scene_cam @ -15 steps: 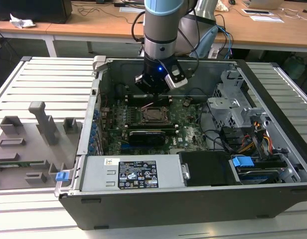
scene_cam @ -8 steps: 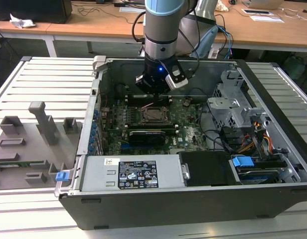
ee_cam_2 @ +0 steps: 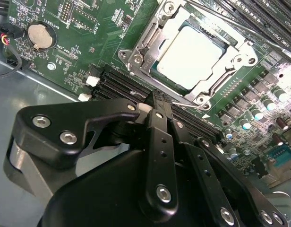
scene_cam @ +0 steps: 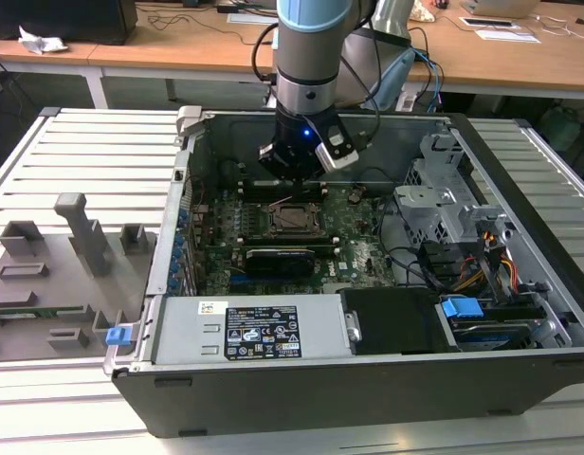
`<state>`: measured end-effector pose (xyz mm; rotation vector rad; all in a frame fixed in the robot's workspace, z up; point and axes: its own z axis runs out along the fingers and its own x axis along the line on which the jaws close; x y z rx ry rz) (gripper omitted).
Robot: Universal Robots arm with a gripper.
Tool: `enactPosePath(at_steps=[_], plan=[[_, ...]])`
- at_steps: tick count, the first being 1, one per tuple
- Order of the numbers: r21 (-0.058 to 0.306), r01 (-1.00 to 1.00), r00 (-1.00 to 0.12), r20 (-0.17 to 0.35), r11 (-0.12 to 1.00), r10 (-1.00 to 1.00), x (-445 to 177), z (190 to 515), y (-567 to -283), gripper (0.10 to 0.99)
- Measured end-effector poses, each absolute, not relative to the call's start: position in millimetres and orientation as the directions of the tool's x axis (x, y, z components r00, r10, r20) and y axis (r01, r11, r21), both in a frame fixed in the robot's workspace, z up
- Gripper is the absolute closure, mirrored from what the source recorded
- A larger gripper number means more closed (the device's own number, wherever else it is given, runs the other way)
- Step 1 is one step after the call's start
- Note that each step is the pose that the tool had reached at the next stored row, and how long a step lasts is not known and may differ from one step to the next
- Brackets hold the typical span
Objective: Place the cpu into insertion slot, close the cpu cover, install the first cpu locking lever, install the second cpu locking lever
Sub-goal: 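Install the first cpu locking lever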
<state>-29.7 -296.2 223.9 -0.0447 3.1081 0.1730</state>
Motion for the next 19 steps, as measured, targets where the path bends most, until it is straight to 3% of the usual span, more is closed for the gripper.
enactPosePath(at_steps=[19], plan=[[0.111, -0.030, -0.999, -0.030, 0.993, -0.027, -27.7, 219.6, -296.2, 0.980]])
